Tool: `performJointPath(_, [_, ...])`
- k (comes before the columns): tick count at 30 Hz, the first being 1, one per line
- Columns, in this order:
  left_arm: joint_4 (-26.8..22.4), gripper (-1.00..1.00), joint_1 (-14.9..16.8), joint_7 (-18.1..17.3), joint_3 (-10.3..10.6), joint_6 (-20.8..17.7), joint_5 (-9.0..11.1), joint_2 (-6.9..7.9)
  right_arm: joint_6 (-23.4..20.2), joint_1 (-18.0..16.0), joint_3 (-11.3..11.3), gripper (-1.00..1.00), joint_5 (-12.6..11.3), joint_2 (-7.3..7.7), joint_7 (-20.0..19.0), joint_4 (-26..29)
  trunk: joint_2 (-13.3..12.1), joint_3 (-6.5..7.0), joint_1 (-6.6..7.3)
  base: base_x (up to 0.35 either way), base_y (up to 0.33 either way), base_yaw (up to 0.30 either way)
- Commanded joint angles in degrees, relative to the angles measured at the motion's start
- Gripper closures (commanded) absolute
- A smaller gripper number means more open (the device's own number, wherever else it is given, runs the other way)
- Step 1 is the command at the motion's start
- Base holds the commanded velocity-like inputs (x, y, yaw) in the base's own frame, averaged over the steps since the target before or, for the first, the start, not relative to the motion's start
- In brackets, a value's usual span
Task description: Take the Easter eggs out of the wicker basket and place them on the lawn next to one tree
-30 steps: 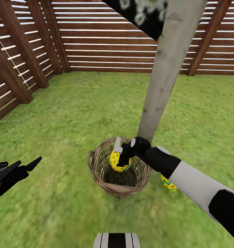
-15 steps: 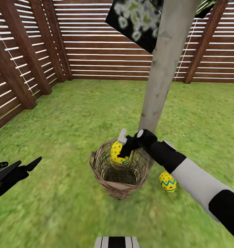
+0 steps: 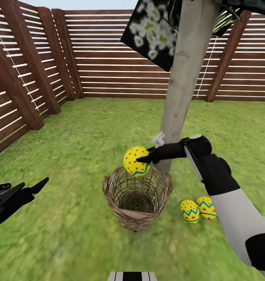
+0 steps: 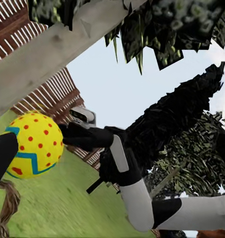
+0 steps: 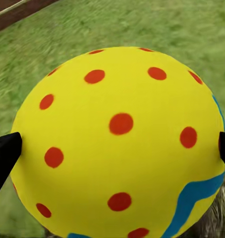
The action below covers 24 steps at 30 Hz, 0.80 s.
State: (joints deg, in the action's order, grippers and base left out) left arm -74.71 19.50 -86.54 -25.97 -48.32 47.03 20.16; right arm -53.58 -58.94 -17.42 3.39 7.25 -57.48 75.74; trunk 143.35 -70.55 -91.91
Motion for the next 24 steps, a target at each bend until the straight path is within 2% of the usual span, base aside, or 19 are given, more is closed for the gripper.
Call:
performJointPath(1, [-0.3, -1.0, 0.0, -0.4, 0.3, -0.3, 0.2, -0.32, -0.4, 0.3, 0.3, 1.0, 0.4, 0.35, -0.7, -0.3, 0.0, -0.05, 0.0, 0.0, 0.0, 0.0])
performJointPath(7, [-1.0, -1.0, 0.0, 0.5, -1.5, -0.9, 0.3, 1.37, 0.2, 2.2, -1.4, 1.0, 1.7, -1.54, 0.6, -2.1, 0.0, -0.05, 0.0, 0.0, 0.0, 0.0])
performJointPath(11, [-1.3, -1.0, 0.0, 0.8, -1.9, -0.9, 0.3, 1.37, 0.4, 3.5, -2.7, 1.0, 1.2, -1.16, 0.8, -3.4, 0.0, -0.05, 0.0, -0.202, 0.0, 0.0])
performJointPath(16, [-1.7, -1.0, 0.0, 0.9, -1.8, -0.9, 0.3, 1.4, 0.4, 4.6, -1.0, 1.0, 0.9, -1.27, 0.5, -5.1, 0.0, -0.05, 0.0, -0.304, 0.0, 0.0])
performJointPath(17, [-1.6, -1.0, 0.0, 0.7, -2.0, -0.9, 0.3, 1.37, 0.4, 4.6, 3.7, 1.0, 0.9, -1.27, 0.5, -6.7, 0.0, -0.05, 0.0, -0.08, 0.0, 0.0])
performJointPath(24, [-1.8, -1.0, 1.4, 2.5, -1.6, -1.9, -0.2, 1.85, 0.4, 4.6, 4.0, 1.0, 0.9, -1.23, 0.4, -6.7, -0.1, 1.28, 0.16, -0.01, 0.0, 0.0])
